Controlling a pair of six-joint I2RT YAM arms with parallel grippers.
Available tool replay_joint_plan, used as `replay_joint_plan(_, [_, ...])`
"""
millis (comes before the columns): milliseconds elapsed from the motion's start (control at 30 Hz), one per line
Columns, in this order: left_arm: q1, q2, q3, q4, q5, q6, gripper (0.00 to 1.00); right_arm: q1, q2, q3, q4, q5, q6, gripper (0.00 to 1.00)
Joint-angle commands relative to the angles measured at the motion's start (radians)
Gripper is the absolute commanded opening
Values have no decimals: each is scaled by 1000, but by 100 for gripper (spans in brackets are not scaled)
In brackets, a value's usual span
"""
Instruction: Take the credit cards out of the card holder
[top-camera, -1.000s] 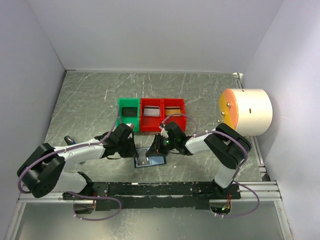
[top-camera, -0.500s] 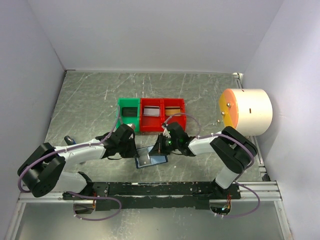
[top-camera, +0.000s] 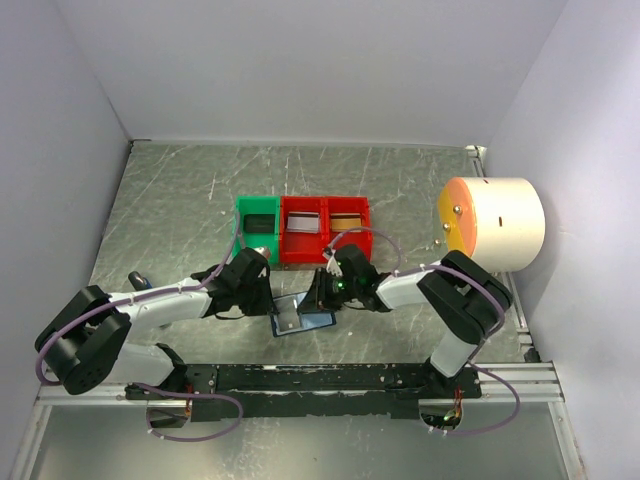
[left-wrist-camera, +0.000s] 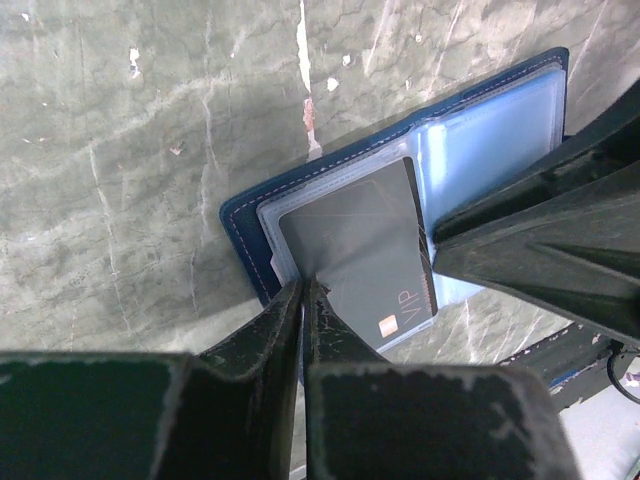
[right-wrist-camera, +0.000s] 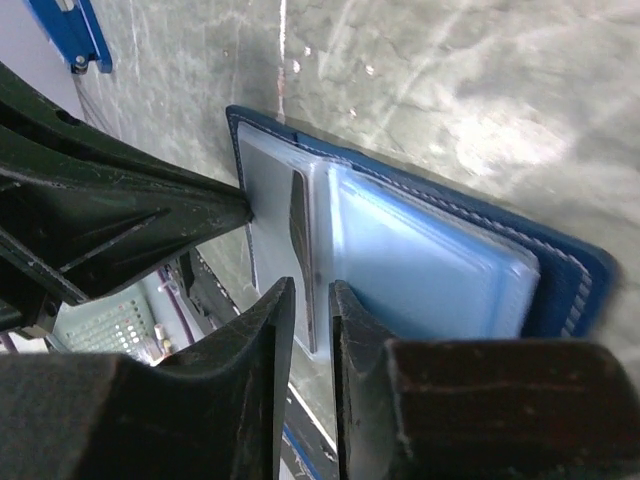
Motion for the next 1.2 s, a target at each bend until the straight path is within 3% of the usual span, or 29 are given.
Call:
replay_joint_plan(0, [-11, 12, -20, 9, -3, 7, 14, 40, 76, 58, 15, -31, -20, 22])
replay_joint_plan(100, [-13, 11, -22, 11, -3, 4, 10, 57, 93, 61, 24, 2, -2, 21])
replay_joint_plan(300, [-15, 15, -34, 31, 10, 1, 9, 53, 81, 22, 166, -68, 54, 1])
replay_joint_plan(867, [-15, -25, -33, -28, -57, 0, 7, -38, -50, -88, 85, -19, 43, 0])
replay_joint_plan(1167, [-16, -126, 38, -65, -32, -9, 37, -39, -24, -34, 57, -36, 14, 9])
